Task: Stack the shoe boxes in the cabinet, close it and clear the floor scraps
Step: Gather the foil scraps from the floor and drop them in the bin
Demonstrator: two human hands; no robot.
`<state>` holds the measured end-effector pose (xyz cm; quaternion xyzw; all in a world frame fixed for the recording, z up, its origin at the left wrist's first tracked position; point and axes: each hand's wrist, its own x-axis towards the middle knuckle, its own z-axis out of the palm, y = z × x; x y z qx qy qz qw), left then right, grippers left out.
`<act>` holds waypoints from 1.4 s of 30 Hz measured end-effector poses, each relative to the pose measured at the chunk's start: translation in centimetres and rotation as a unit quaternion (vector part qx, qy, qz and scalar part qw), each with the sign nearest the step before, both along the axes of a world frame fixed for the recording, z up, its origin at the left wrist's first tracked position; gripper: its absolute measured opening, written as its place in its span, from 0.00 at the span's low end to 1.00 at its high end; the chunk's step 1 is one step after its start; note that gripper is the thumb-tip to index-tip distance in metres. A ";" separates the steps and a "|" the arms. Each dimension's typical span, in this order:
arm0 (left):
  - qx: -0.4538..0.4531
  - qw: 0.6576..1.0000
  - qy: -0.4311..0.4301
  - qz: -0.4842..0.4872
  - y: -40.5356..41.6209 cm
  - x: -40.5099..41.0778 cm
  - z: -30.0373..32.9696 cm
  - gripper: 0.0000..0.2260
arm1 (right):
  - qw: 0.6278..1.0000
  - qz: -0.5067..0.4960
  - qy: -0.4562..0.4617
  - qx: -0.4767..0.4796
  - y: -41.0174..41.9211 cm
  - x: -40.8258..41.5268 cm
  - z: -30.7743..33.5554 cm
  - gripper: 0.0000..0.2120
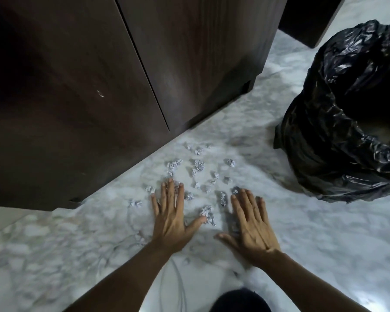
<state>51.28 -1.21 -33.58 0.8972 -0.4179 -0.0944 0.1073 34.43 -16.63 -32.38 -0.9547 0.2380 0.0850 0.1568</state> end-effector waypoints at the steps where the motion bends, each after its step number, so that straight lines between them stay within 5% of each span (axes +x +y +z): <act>1: 0.001 1.000 0.002 -0.002 -0.4 -0.1 0.0 0.44 | 1.000 0.004 -0.005 0.002 0.0 0.3 -0.1 0.50; 14: -0.009 0.999 -0.020 0.023 0.7 0.6 1.7 0.33 | 0.999 -0.024 -0.006 0.023 0.8 1.2 0.8 0.50; 18: 0.014 0.999 -0.004 0.040 2.6 1.2 3.3 0.36 | 0.999 -0.038 0.004 0.031 1.0 0.9 1.7 0.55; 31: 0.041 0.996 -0.052 0.057 9.1 2.3 14.6 0.49 | 0.996 -0.066 0.025 0.051 3.7 1.5 9.2 0.46; 42: 0.074 0.992 0.100 0.022 10.0 2.7 8.1 0.54 | 0.990 -0.128 0.030 0.054 3.3 -1.3 5.7 0.59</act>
